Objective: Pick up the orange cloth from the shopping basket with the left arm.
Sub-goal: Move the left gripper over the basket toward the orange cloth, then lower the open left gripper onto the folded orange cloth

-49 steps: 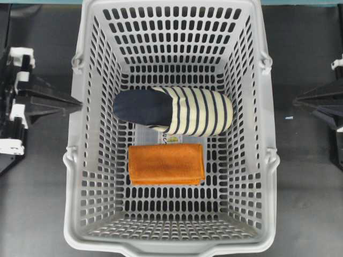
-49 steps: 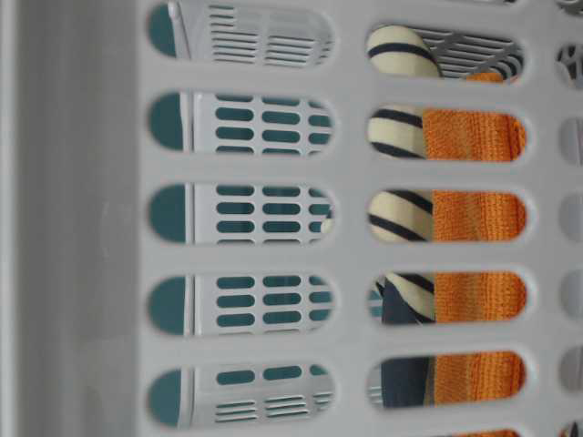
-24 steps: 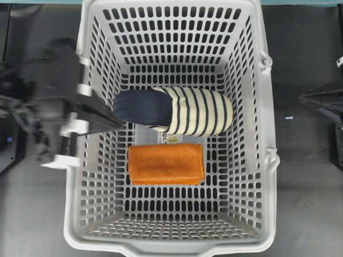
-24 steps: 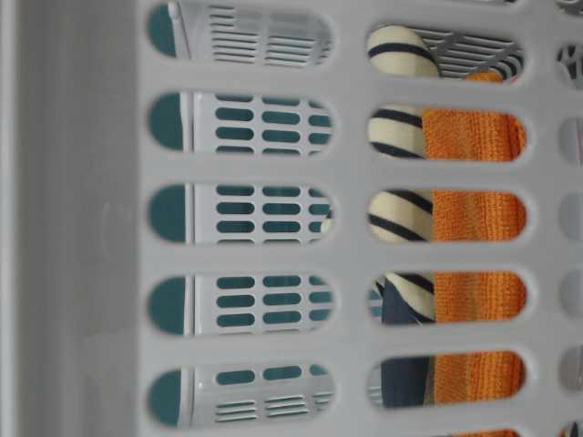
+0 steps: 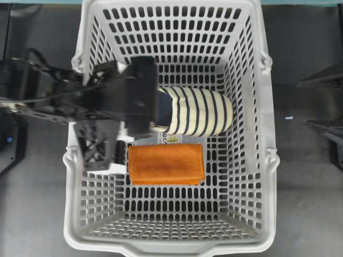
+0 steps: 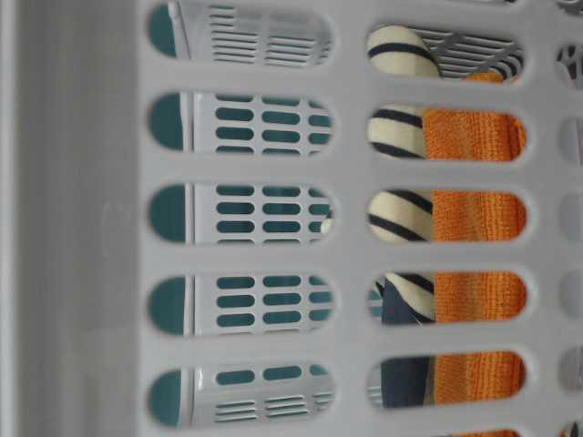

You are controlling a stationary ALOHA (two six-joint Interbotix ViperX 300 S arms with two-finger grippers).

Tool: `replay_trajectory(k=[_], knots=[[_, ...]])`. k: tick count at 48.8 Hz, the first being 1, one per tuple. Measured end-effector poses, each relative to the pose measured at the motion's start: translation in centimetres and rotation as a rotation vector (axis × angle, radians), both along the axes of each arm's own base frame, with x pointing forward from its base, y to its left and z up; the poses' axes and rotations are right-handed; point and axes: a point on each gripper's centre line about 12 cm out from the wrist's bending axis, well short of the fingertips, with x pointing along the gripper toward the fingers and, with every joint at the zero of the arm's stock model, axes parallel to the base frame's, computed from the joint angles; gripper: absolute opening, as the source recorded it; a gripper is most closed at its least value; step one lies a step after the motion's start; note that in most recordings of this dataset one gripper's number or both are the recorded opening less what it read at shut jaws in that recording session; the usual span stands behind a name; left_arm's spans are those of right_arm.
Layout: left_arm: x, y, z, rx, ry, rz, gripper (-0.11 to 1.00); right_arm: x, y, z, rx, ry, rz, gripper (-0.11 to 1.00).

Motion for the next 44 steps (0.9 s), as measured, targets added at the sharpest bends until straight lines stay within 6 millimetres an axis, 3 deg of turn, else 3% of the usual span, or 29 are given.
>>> replay_trajectory(k=[5,8,19,24,29,44], knots=[[1.0,-0.4,-0.6,0.002,0.044,-0.005,0.01,0.0,0.0,-0.2,0.003,0.020,0.001,0.76],[1.5,-0.6,-1.2,0.001,0.069,-0.002,0.07,0.0,0.0,-0.2,0.003,0.022,0.001,0.76],[3.0,-1.0,-2.5,-0.018,0.107,0.019,0.72,-0.1,0.0,-0.1,0.004,0.017,0.001,0.76],[3.2,-1.3,-3.3,-0.024,0.129,0.023,0.89,-0.1,0.0,-0.1,0.004,0.014,0.001,0.76],[3.2,-1.7,-4.0,-0.018,0.147,0.013,0.87,-0.1,0.0,-0.1,0.003,0.014,0.002,0.76],[4.4,-2.2,-8.8,-0.028,0.244,0.037,0.88,-0.1,0.0,-0.1,0.012,0.014,0.001,0.76]])
